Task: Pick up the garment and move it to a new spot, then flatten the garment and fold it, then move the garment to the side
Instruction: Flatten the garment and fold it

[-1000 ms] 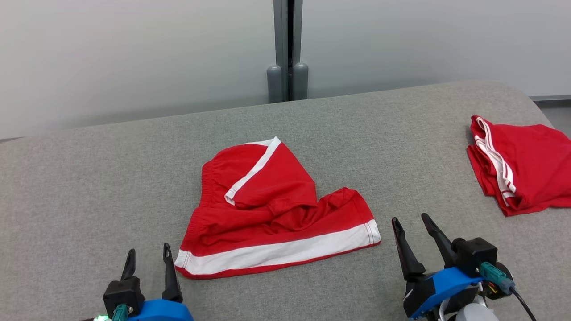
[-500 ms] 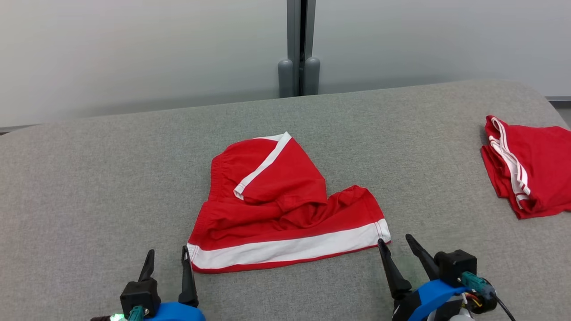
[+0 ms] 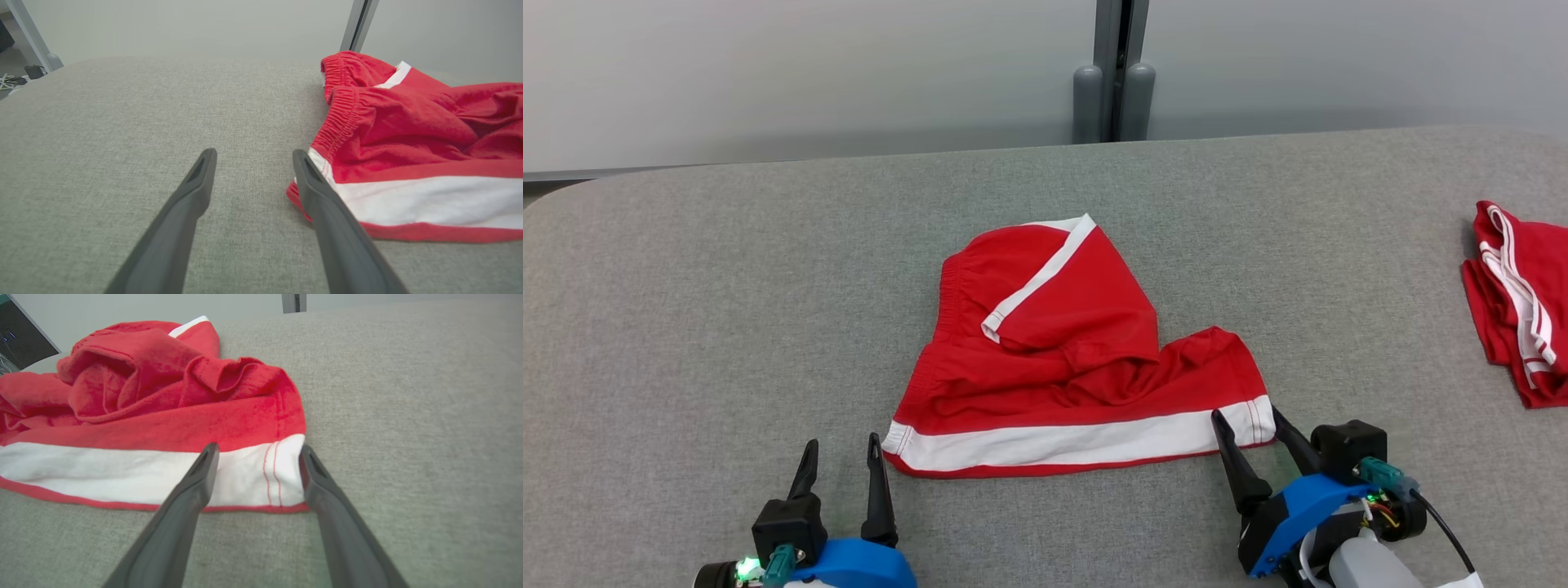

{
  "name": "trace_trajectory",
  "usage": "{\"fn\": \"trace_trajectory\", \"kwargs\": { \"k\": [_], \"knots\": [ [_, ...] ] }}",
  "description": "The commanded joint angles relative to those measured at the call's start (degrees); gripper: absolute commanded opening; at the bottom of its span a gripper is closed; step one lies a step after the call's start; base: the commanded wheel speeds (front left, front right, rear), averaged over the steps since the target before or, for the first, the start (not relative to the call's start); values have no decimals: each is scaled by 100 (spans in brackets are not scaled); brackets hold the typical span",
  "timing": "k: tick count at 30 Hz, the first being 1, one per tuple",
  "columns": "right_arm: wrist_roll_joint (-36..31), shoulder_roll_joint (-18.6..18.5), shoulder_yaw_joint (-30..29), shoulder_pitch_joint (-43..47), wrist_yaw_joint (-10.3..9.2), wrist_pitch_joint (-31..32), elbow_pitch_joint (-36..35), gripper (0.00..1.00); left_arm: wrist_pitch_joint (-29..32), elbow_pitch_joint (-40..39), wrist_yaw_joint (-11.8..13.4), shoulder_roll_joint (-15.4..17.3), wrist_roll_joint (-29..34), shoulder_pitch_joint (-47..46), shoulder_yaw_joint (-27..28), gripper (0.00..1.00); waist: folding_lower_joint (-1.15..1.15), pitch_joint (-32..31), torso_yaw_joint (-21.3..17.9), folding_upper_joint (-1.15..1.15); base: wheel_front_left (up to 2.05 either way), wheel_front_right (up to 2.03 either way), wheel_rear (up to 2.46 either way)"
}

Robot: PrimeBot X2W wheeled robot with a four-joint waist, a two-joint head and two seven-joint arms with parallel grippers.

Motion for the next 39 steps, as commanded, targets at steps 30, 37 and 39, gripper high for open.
{"fn": "trace_trajectory", "kwargs": {
  "k": [30,37,39],
  "knots": [
    [138,-380,-248,91,0,-15,-151,0,-13,71,-1052,1,-488,-171,-453,100,0,71,-28,0,0,0,0],
    [67,-346,-291,47,0,-15,-141,0,-13,400,-1231,3,-652,-323,-593,100,0,93,-111,0,0,0,0],
    [51,-328,-285,50,0,-15,-154,0,-13,515,-1255,2,-654,-356,-617,100,0,98,-136,0,0,0,0]
  ]
}}
